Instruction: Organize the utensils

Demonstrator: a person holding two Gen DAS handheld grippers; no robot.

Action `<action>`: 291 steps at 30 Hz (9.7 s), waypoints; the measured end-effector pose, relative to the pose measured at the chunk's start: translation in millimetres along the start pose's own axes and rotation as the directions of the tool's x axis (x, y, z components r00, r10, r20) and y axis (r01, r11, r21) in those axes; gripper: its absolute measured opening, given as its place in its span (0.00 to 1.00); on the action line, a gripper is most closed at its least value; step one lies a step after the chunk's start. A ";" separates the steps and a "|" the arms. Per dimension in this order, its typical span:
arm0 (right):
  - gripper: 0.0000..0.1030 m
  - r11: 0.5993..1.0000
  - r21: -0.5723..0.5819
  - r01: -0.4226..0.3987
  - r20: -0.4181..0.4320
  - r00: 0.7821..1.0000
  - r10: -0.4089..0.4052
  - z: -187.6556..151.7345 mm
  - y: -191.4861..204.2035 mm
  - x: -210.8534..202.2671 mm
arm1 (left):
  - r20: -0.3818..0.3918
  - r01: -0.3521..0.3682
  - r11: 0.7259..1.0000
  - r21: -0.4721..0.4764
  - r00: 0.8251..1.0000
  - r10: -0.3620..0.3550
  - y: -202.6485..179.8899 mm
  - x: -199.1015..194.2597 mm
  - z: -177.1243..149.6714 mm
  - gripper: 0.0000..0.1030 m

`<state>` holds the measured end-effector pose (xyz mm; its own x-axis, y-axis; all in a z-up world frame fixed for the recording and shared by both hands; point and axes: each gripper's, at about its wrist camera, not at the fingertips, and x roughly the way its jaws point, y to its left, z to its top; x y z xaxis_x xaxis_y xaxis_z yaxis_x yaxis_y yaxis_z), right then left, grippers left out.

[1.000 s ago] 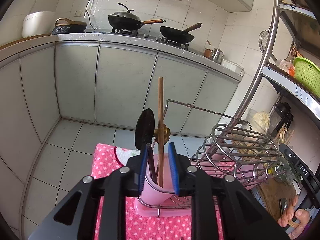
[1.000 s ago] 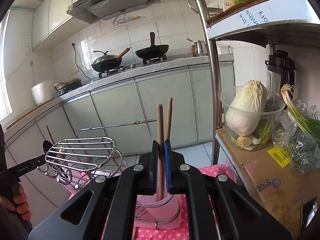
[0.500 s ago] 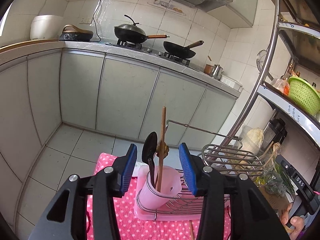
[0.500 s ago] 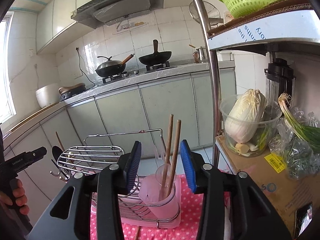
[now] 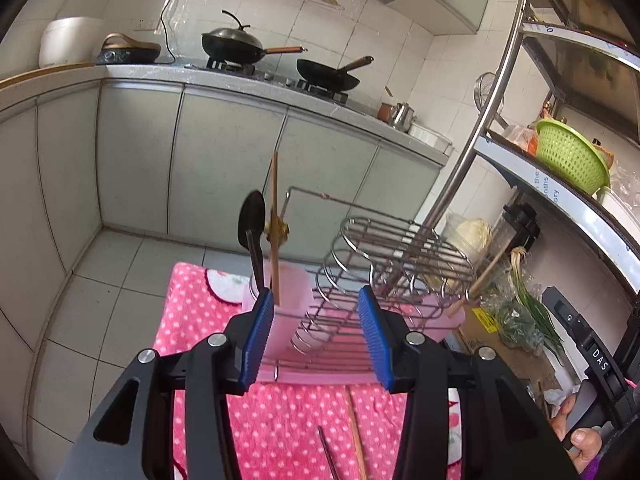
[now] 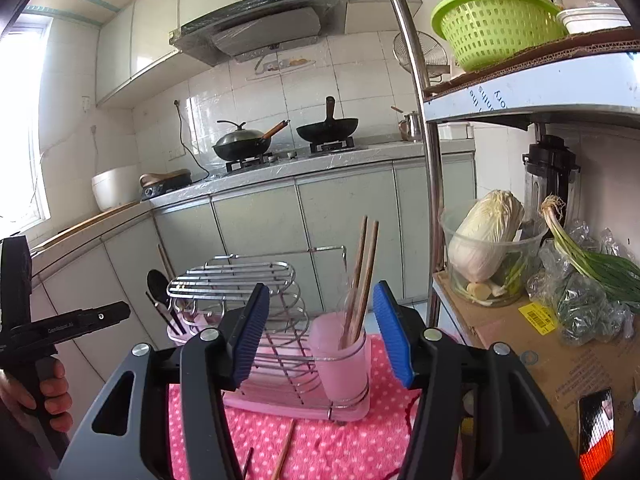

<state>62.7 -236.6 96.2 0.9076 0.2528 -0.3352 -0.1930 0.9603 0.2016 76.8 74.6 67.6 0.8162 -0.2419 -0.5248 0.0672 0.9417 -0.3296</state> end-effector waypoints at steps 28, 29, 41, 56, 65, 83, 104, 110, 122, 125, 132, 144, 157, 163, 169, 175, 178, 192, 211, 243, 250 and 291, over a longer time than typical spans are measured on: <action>0.53 0.960 0.275 -0.050 -0.552 0.810 0.200 -148.1 -23.3 75.6 | -0.650 -0.103 0.992 -0.070 0.759 0.033 -11.8 157.2 -146.6 0.11; 0.53 0.959 0.279 -0.052 -0.552 0.808 0.205 -148.4 -24.1 76.2 | -0.650 -0.109 0.993 -0.051 0.758 0.049 -14.4 160.3 -147.3 0.10; 0.53 0.946 0.319 -0.065 -0.561 0.791 0.243 -154.7 -26.5 83.5 | -0.654 -0.129 0.990 0.050 0.745 0.130 -37.8 185.8 -154.1 0.05; 0.36 0.957 0.277 -0.088 -0.638 0.727 0.252 -154.6 12.8 127.0 | -0.538 -0.153 0.988 0.014 0.832 0.136 6.7 148.1 -118.1 0.04; 0.23 0.991 0.133 -0.012 -0.751 0.651 0.109 -167.1 43.2 184.0 | -0.575 -0.161 0.986 -0.035 0.810 0.112 51.2 148.9 -128.8 0.06; 0.07 0.992 0.127 0.001 -0.736 0.670 0.093 -173.6 37.5 175.9 | -0.595 -0.123 0.989 -0.087 0.802 0.048 61.8 160.6 -134.8 0.05; 0.06 0.975 0.162 -0.149 -0.372 0.906 0.200 -87.5 13.3 50.5 | -0.343 -0.013 0.994 -0.110 0.939 -0.025 48.8 60.9 -96.5 0.04; 0.06 0.980 0.128 -0.151 -0.306 0.934 0.184 -85.0 23.1 41.3 | -0.247 0.014 0.996 -0.091 0.968 -0.036 39.9 40.3 -92.5 0.04; 0.06 0.984 0.084 -0.160 -0.223 0.959 0.175 -83.1 30.4 17.4 | -0.082 -0.028 0.999 0.044 0.996 0.031 14.0 8.3 -87.7 0.04; 0.06 0.984 0.079 -0.161 -0.223 0.959 0.175 -84.4 29.7 17.0 | -0.080 -0.030 0.998 0.056 0.996 0.034 10.1 8.9 -89.6 0.04; 0.06 0.983 0.078 -0.164 -0.191 0.966 0.176 -81.7 26.4 9.0 | -0.074 -0.018 0.997 0.071 0.997 0.023 2.9 9.6 -93.2 0.04; 0.06 0.982 0.095 -0.161 -0.187 0.966 0.176 -77.3 20.6 8.6 | -0.050 -0.009 0.998 0.065 0.999 0.013 -0.8 5.2 -87.4 0.04; 0.06 0.986 0.082 -0.146 -0.101 0.983 0.154 -27.2 8.4 -6.3 | 0.063 0.013 0.998 0.058 0.998 -0.016 -0.6 -25.0 -48.9 0.04; 0.06 0.987 0.090 -0.134 -0.037 0.990 0.137 10.1 -3.3 -13.4 | 0.144 0.010 0.998 0.066 0.989 -0.020 -0.8 -42.5 -20.8 0.04; 0.06 0.984 0.106 -0.142 0.015 0.990 0.141 43.5 -13.4 -14.9 | 0.200 0.015 0.998 0.060 0.979 -0.027 -0.4 -53.0 9.3 0.04; 0.06 0.987 0.083 -0.135 0.088 0.988 0.127 79.8 -16.0 -17.7 | 0.263 0.010 0.998 0.068 0.964 -0.028 -4.2 -59.9 42.8 0.04; 0.06 0.991 0.066 -0.116 0.122 0.987 0.108 95.2 -19.1 -17.1 | 0.298 0.006 0.997 0.076 0.954 -0.028 -7.8 -61.6 58.2 0.04; 0.06 0.997 0.060 -0.055 0.127 0.991 0.047 105.1 -34.2 18.6 | 0.286 -0.064 0.994 0.086 0.958 0.037 -7.2 -15.0 76.0 0.04; 0.06 0.997 0.045 -0.062 -0.027 0.998 0.063 70.8 -32.5 67.4 | 0.192 -0.089 0.992 0.094 0.979 0.069 -3.5 28.6 55.6 0.04; 0.06 0.998 0.050 -0.031 -0.172 0.984 0.039 26.7 -35.4 106.2 | 0.059 -0.135 0.987 0.092 0.990 0.130 8.6 78.4 29.7 0.04; 0.15 0.996 0.080 -0.031 -0.200 0.979 0.046 28.9 -39.7 106.4 | 0.054 -0.127 0.990 0.068 0.991 0.123 11.1 72.8 33.3 0.17; 0.58 0.993 0.049 -0.112 -0.056 0.992 0.114 19.0 2.3 1.8 | 0.086 -0.030 0.998 0.047 0.996 0.026 -21.9 -14.5 17.8 0.25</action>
<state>71.0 -236.1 113.6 0.8573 0.3670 -0.3610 -0.2746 0.9192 0.2823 73.7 61.6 96.4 0.8642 -0.1959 -0.4634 0.0691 0.9586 -0.2763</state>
